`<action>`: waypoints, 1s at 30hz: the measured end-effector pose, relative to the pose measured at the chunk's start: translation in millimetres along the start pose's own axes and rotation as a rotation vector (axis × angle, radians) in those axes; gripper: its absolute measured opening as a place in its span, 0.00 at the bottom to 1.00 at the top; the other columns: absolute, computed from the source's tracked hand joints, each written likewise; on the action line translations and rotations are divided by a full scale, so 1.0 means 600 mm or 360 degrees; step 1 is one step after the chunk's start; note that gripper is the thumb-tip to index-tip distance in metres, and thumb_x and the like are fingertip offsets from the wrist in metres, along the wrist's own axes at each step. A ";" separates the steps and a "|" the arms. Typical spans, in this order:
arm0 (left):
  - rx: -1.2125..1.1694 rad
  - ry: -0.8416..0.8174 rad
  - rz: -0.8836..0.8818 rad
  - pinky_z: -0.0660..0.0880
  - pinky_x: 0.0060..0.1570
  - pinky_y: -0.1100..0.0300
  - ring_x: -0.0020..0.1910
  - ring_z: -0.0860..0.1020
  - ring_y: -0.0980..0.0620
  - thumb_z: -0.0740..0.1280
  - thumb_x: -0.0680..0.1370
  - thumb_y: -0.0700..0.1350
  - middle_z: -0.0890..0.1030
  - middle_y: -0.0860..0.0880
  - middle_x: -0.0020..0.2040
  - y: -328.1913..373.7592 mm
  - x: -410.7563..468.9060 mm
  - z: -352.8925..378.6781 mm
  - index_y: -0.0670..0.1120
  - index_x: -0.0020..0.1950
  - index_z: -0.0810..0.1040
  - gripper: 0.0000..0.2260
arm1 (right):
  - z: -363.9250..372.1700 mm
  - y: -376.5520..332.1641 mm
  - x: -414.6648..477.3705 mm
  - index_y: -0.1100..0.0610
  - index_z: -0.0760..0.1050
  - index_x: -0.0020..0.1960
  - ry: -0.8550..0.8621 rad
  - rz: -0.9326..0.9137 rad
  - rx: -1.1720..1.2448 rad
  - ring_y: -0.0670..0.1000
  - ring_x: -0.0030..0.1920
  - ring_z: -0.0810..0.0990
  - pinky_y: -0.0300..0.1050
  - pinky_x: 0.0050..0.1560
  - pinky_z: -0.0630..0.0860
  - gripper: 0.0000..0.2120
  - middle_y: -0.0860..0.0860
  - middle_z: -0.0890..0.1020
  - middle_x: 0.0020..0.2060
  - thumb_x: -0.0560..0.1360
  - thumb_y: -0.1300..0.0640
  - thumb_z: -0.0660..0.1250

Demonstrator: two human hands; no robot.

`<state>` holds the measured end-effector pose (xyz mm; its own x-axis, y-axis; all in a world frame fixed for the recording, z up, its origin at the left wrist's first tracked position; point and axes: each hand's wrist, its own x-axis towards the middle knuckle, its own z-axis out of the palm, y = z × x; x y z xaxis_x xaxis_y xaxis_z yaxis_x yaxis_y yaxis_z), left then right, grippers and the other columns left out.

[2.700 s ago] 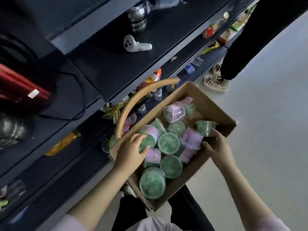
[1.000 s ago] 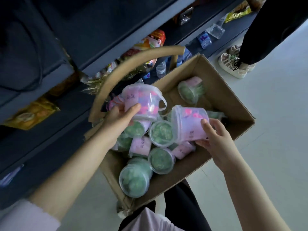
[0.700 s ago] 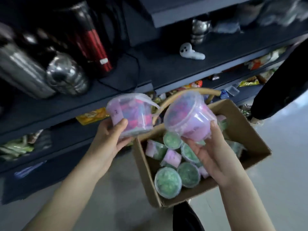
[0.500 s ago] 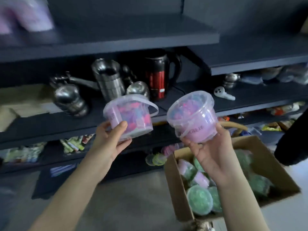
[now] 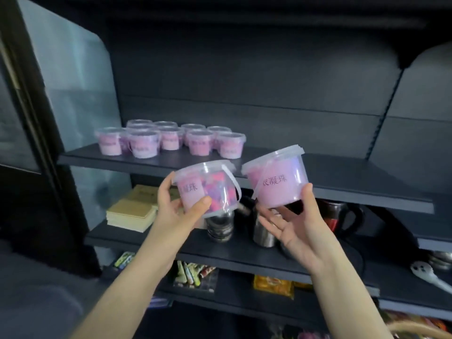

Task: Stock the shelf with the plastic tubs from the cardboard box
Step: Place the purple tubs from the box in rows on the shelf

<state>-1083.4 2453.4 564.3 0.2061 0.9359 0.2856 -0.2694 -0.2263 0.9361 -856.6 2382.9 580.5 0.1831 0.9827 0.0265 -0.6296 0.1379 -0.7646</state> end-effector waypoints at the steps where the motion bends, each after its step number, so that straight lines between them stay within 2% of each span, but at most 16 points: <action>1: 0.0000 0.0035 0.0017 0.74 0.59 0.48 0.59 0.79 0.52 0.80 0.57 0.62 0.80 0.51 0.58 0.000 0.008 -0.009 0.70 0.63 0.64 0.39 | 0.011 0.002 0.015 0.48 0.68 0.68 -0.0012 -0.0018 -0.0033 0.59 0.57 0.82 0.51 0.53 0.81 0.30 0.61 0.80 0.60 0.69 0.39 0.66; 6: 0.0127 0.0093 0.0071 0.75 0.58 0.50 0.56 0.80 0.55 0.80 0.57 0.61 0.81 0.52 0.56 -0.012 0.081 -0.040 0.72 0.62 0.62 0.40 | 0.039 0.014 0.106 0.59 0.64 0.72 -0.0081 -0.0114 0.0036 0.55 0.61 0.79 0.42 0.48 0.81 0.33 0.62 0.77 0.62 0.71 0.49 0.68; 8: 0.0168 0.0138 0.0098 0.78 0.51 0.56 0.53 0.81 0.57 0.81 0.55 0.60 0.81 0.52 0.55 -0.025 0.121 -0.048 0.72 0.60 0.63 0.40 | 0.032 0.020 0.155 0.60 0.66 0.67 -0.0135 -0.0140 -0.0012 0.54 0.58 0.81 0.41 0.46 0.81 0.28 0.60 0.79 0.60 0.71 0.51 0.69; 10: 0.0244 0.0179 0.0126 0.79 0.42 0.63 0.50 0.82 0.59 0.81 0.54 0.58 0.80 0.53 0.55 -0.033 0.165 -0.056 0.74 0.58 0.63 0.40 | 0.025 0.023 0.208 0.57 0.68 0.58 -0.0144 -0.0175 -0.0130 0.53 0.54 0.83 0.40 0.46 0.81 0.22 0.57 0.83 0.55 0.69 0.51 0.71; 13: 0.0391 0.0189 0.0174 0.77 0.39 0.68 0.49 0.82 0.59 0.82 0.52 0.59 0.80 0.51 0.55 -0.039 0.236 -0.082 0.75 0.57 0.63 0.41 | 0.027 0.024 0.290 0.56 0.70 0.55 -0.0195 -0.0188 -0.0263 0.56 0.56 0.82 0.41 0.51 0.80 0.25 0.55 0.84 0.54 0.65 0.49 0.77; 15: 0.0469 0.0199 0.0210 0.79 0.41 0.64 0.50 0.82 0.57 0.81 0.52 0.61 0.81 0.50 0.55 -0.041 0.279 -0.100 0.73 0.59 0.62 0.42 | 0.033 0.024 0.339 0.51 0.69 0.61 -0.0235 -0.0190 -0.0250 0.57 0.56 0.82 0.44 0.54 0.80 0.33 0.53 0.84 0.55 0.60 0.49 0.80; 18: 0.0635 0.0246 0.0256 0.79 0.46 0.58 0.50 0.82 0.57 0.80 0.52 0.64 0.82 0.52 0.53 -0.058 0.331 -0.126 0.72 0.62 0.61 0.43 | 0.043 0.032 0.396 0.37 0.65 0.67 -0.0320 -0.0162 -0.0314 0.56 0.58 0.82 0.44 0.54 0.79 0.37 0.51 0.83 0.58 0.64 0.51 0.79; 21: 0.0699 0.0246 0.0229 0.79 0.50 0.55 0.50 0.81 0.59 0.80 0.54 0.63 0.80 0.54 0.54 -0.078 0.368 -0.155 0.69 0.65 0.60 0.45 | 0.051 0.051 0.432 0.40 0.64 0.71 -0.0313 -0.0166 -0.0416 0.54 0.60 0.80 0.45 0.57 0.78 0.35 0.51 0.81 0.61 0.69 0.52 0.76; 23: 0.0777 0.0238 0.0218 0.78 0.50 0.58 0.51 0.80 0.62 0.80 0.54 0.63 0.78 0.59 0.55 -0.087 0.389 -0.174 0.68 0.67 0.59 0.46 | 0.055 0.061 0.452 0.39 0.60 0.73 -0.0311 -0.0164 -0.0488 0.55 0.60 0.80 0.46 0.59 0.77 0.37 0.53 0.82 0.59 0.70 0.54 0.74; 27: 0.0893 0.0186 0.0254 0.75 0.50 0.64 0.54 0.77 0.66 0.78 0.57 0.64 0.74 0.67 0.57 -0.102 0.435 -0.214 0.69 0.68 0.56 0.46 | 0.066 0.085 0.481 0.31 0.44 0.74 -0.0327 -0.0123 -0.0679 0.55 0.60 0.81 0.38 0.51 0.79 0.51 0.53 0.83 0.57 0.67 0.52 0.77; 28: 0.0929 0.0156 0.0274 0.74 0.48 0.67 0.54 0.76 0.67 0.78 0.57 0.64 0.73 0.68 0.57 -0.105 0.446 -0.223 0.70 0.67 0.56 0.45 | 0.067 0.093 0.486 0.29 0.44 0.73 -0.0312 -0.0145 -0.0732 0.54 0.60 0.80 0.39 0.52 0.79 0.52 0.52 0.82 0.59 0.66 0.50 0.78; 30: 0.0988 0.0069 0.0317 0.75 0.45 0.71 0.54 0.76 0.68 0.78 0.58 0.63 0.71 0.66 0.59 -0.109 0.466 -0.241 0.72 0.65 0.56 0.43 | 0.071 0.104 0.491 0.23 0.50 0.69 -0.0252 -0.0228 -0.0897 0.51 0.62 0.79 0.43 0.61 0.75 0.48 0.50 0.80 0.63 0.64 0.45 0.79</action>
<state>-1144.0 2768.8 553.1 0.1666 0.8670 0.4696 0.2977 -0.4983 0.8143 -873.9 2686.4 568.0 0.0946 0.9716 0.2169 -0.1021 0.2261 -0.9687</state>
